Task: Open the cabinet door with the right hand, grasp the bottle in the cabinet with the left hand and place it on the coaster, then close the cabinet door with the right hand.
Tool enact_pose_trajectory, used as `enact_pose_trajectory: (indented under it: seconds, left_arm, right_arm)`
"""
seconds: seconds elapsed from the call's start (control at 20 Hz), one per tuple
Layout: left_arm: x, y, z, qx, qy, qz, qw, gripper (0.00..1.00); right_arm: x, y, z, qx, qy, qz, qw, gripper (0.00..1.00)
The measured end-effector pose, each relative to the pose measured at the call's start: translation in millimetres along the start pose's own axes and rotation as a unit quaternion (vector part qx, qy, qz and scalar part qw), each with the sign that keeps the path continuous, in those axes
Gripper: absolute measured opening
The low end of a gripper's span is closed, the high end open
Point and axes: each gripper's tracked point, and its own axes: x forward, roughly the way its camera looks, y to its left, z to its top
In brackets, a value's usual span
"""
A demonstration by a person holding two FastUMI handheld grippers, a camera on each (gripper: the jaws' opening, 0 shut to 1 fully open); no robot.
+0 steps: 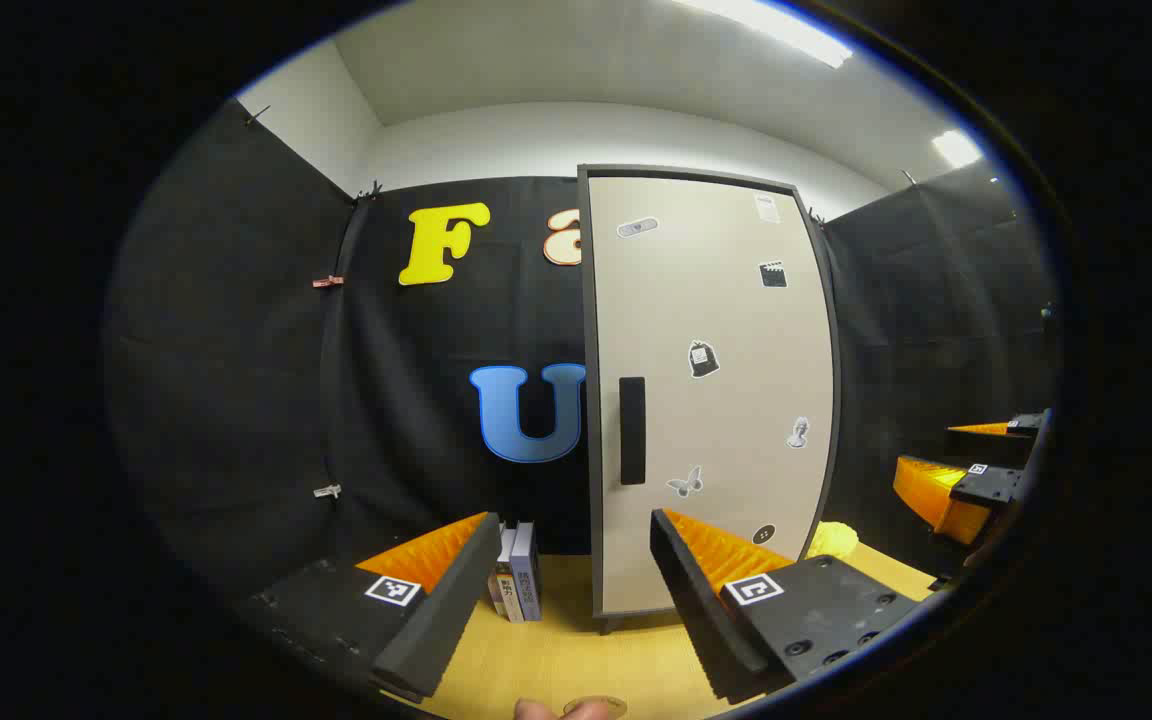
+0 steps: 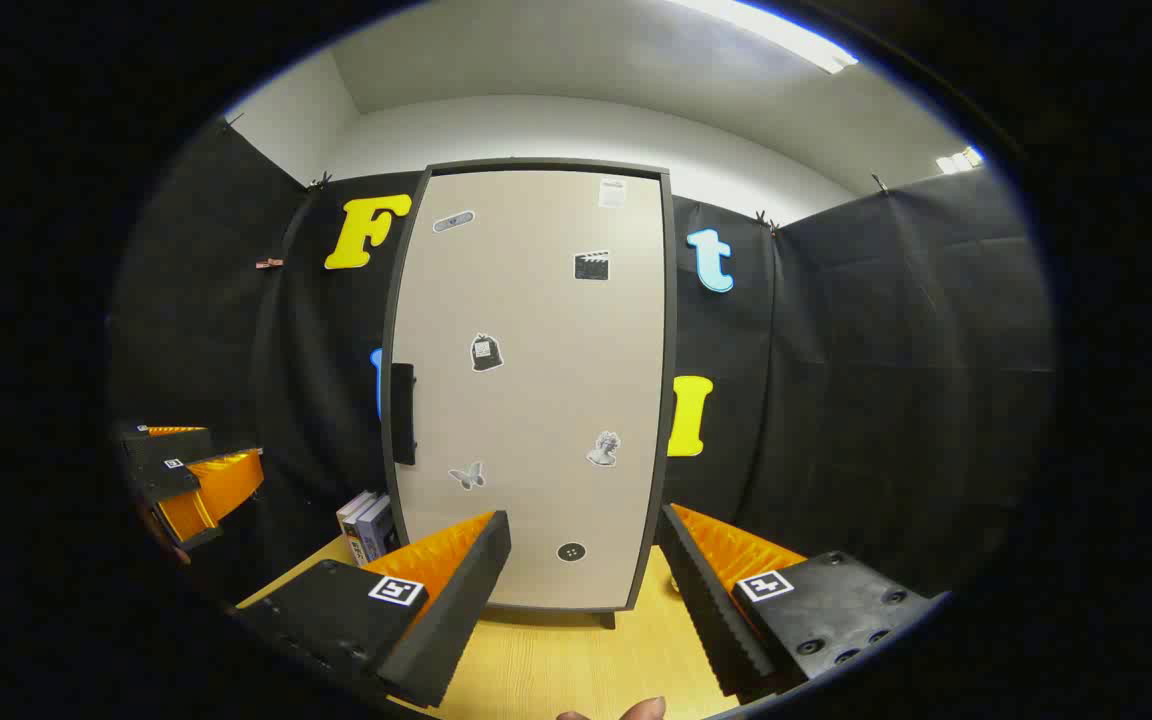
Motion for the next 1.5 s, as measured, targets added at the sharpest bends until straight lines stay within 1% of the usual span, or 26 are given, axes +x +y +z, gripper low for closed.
enact_pose_trajectory:
  seconds: [0.05, 0.1, 0.4, 0.55, 0.75, 0.9, 1.0, 1.25, 1.5]
  left_arm:
    - [-0.7, 0.2, -1.7, -0.001, 0.001, -0.001, 1.0, 0.95]
    - [-1.2, 1.1, -0.9, -0.002, 0.001, -0.001, 1.0, 0.94]
    - [-4.8, 5.7, 2.2, -0.006, -0.005, -0.004, 1.0, 0.95]
    - [-6.8, 11.4, 2.6, -0.005, -0.006, 0.0, 1.0, 0.95]
    - [-7.6, 15.9, 2.2, -0.005, -0.008, 0.001, 1.0, 0.95]
    - [-7.9, 18.0, 1.9, -0.008, -0.006, 0.002, 1.0, 0.95]
    - [-7.5, 22.5, 2.8, -0.005, -0.008, 0.003, 1.0, 0.95]
    - [-6.5, 35.1, -3.9, -0.003, -0.002, 0.009, 1.0, 0.95]
    - [-1.6, 51.8, -11.9, -0.006, 0.004, 0.018, 1.0, 0.95]
  right_arm:
    - [-0.5, 0.9, -0.8, 0.001, 0.0, 0.0, 1.0, 0.98]
    - [-1.3, 1.9, -0.6, 0.001, 0.0, -0.001, 1.0, 0.97]
    - [-4.7, 8.4, -4.0, -0.002, 0.003, 0.0, 1.0, 0.98]
    - [-7.3, 9.8, -5.0, -0.007, 0.004, -0.002, 1.0, 0.98]
    - [-6.4, 14.8, -4.7, 0.006, 0.003, 0.001, 1.0, 0.97]
    - [-5.1, 17.4, -6.7, 0.004, 0.008, 0.002, 1.0, 0.98]
    - [-3.4, 23.2, -0.6, 0.007, 0.003, 0.005, 1.0, 0.98]
    - [12.8, 46.7, 8.4, 0.036, 0.0, 0.022, 0.999, 0.97]
    - [44.7, 95.6, 24.1, 0.048, -0.014, 0.056, 0.997, 0.97]
